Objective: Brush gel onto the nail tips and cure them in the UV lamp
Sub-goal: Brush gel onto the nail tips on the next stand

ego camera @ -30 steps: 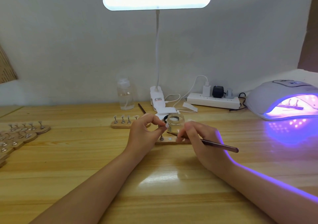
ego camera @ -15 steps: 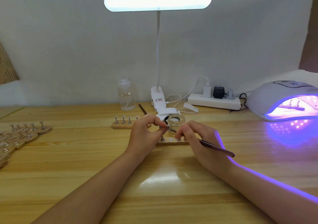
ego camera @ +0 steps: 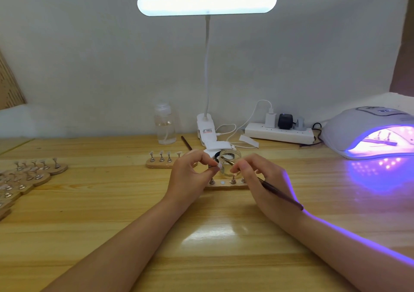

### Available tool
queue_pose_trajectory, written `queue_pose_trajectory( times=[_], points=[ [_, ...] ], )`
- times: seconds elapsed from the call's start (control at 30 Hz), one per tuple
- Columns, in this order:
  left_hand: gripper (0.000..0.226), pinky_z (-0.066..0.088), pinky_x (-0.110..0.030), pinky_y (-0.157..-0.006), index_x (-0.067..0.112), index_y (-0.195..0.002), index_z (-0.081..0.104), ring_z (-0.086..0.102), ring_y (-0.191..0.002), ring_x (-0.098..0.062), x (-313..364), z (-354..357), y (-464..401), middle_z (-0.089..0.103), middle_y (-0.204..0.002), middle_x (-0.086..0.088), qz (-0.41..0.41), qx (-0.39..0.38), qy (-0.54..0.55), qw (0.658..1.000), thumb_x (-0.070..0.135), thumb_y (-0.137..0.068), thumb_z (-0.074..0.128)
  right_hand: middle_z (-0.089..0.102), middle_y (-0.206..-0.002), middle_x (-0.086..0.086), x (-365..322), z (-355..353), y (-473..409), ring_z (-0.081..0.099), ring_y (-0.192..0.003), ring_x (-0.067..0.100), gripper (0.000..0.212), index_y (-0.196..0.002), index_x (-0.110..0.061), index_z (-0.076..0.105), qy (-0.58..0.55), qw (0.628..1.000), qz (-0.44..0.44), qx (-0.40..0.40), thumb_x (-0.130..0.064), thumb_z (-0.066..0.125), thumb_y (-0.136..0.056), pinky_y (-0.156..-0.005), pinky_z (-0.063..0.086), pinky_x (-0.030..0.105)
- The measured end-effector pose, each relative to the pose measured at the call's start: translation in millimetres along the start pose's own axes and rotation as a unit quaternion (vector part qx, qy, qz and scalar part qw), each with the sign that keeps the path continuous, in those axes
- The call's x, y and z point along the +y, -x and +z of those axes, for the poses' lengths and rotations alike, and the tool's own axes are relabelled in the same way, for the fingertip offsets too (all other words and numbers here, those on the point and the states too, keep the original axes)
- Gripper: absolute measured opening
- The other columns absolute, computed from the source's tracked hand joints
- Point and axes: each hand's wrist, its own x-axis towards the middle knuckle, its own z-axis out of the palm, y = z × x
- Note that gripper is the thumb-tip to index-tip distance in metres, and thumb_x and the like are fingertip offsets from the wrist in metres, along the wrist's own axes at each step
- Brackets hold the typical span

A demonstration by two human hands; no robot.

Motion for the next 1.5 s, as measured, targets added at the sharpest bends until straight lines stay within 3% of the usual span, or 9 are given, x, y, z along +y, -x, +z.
queue_pose_trajectory(
  times=[0.23,0.37,0.5,0.73,0.87,1.07,1.2,1.37,1.5],
  points=[
    [0.032,0.034,0.0,-0.073,0.033,-0.061,0.06,0.054,-0.074,0.009,0.5,-0.1,0.3,0.062,-0.065,0.015,-0.005,0.002,-0.005,1.0,0.007,-0.069,0.077,0.066,-0.072,-0.008,-0.6,0.1,1.4,0.06,-0.07,0.007,0.036,-0.071,-0.027,0.062,-0.022,1.0,-0.006,0.008,-0.047,0.034,-0.085,-0.067,0.047,0.025],
    [0.028,0.037,-0.002,-0.074,0.035,-0.062,0.063,0.058,-0.072,0.01,2.4,1.1,0.3,0.064,-0.065,0.025,-0.007,-0.001,0.02,1.0,0.011,-0.069,0.077,0.064,-0.075,-0.008,0.4,0.6,0.6,0.058,-0.074,0.006,0.03,-0.078,-0.03,0.062,0.002,1.0,-0.014,0.019,-0.046,0.037,-0.086,-0.066,0.045,0.019],
    [0.024,0.043,-0.01,-0.077,0.03,-0.068,0.068,0.061,-0.075,0.003,1.3,-0.3,0.1,0.067,-0.068,0.015,0.004,-0.008,0.036,0.999,0.007,-0.069,0.075,0.065,-0.076,-0.01,0.8,1.0,1.0,0.058,-0.074,0.004,0.03,-0.08,-0.031,0.062,-0.002,1.0,-0.014,0.017,-0.046,0.037,-0.086,-0.066,0.044,0.018],
    [0.017,0.04,-0.007,-0.068,0.02,-0.073,0.071,0.056,-0.07,-0.001,-1.6,-0.4,-0.8,0.064,-0.072,0.009,-0.013,-0.009,0.034,0.999,0.004,-0.069,0.075,0.065,-0.068,-0.012,-1.3,0.7,1.6,0.061,-0.067,0.007,0.039,-0.068,-0.028,0.061,-0.046,0.999,0.007,-0.004,-0.049,0.033,-0.085,-0.073,0.048,0.031],
    [0.019,0.038,-0.005,-0.066,0.022,-0.073,0.07,0.054,-0.068,0.006,-0.6,0.2,-0.8,0.063,-0.071,0.012,-0.006,-0.007,0.031,0.999,0.004,-0.069,0.075,0.063,-0.069,-0.009,-2.0,0.0,1.4,0.059,-0.068,0.004,0.034,-0.075,-0.027,0.062,-0.013,0.999,-0.019,0.028,-0.045,0.035,-0.087,-0.063,0.044,0.016],
    [0.027,0.039,-0.005,-0.066,0.033,-0.07,0.068,0.053,-0.068,0.006,-0.8,-0.1,0.3,0.062,-0.07,0.014,-0.005,-0.003,0.038,0.999,0.007,-0.069,0.076,0.065,-0.068,-0.009,-0.5,0.3,1.8,0.061,-0.068,0.008,0.043,-0.069,-0.022,0.064,-0.025,1.0,-0.014,0.011,-0.045,0.032,-0.087,-0.07,0.05,0.033],
    [0.028,0.039,-0.006,-0.066,0.034,-0.069,0.068,0.052,-0.068,0.006,-1.0,0.9,-0.5,0.061,-0.069,0.015,-0.002,-0.003,0.033,0.999,0.007,-0.068,0.076,0.065,-0.073,-0.008,-1.7,0.5,0.5,0.059,-0.072,0.005,0.033,-0.077,-0.029,0.062,0.01,0.999,-0.025,0.027,-0.045,0.035,-0.087,-0.066,0.046,0.019],
    [0.032,0.04,-0.005,-0.067,0.037,-0.068,0.066,0.051,-0.071,0.009,-1.2,0.1,-0.2,0.059,-0.072,0.012,-0.011,-0.003,0.03,0.999,0.007,-0.067,0.077,0.064,-0.064,-0.009,-0.9,0.9,1.2,0.061,-0.066,0.008,0.04,-0.065,-0.029,0.059,-0.001,1.0,-0.007,0.012,-0.048,0.031,-0.086,-0.07,0.05,0.032],
    [0.031,0.039,-0.005,-0.066,0.037,-0.068,0.066,0.051,-0.071,0.011,0.5,0.3,0.0,0.059,-0.073,0.01,-0.014,-0.004,0.031,0.999,0.007,-0.067,0.077,0.065,-0.069,-0.006,-1.4,0.6,-0.2,0.06,-0.068,0.007,0.035,-0.074,-0.028,0.06,0.02,0.999,-0.03,0.032,-0.045,0.032,-0.087,-0.064,0.047,0.025]
  ],
)
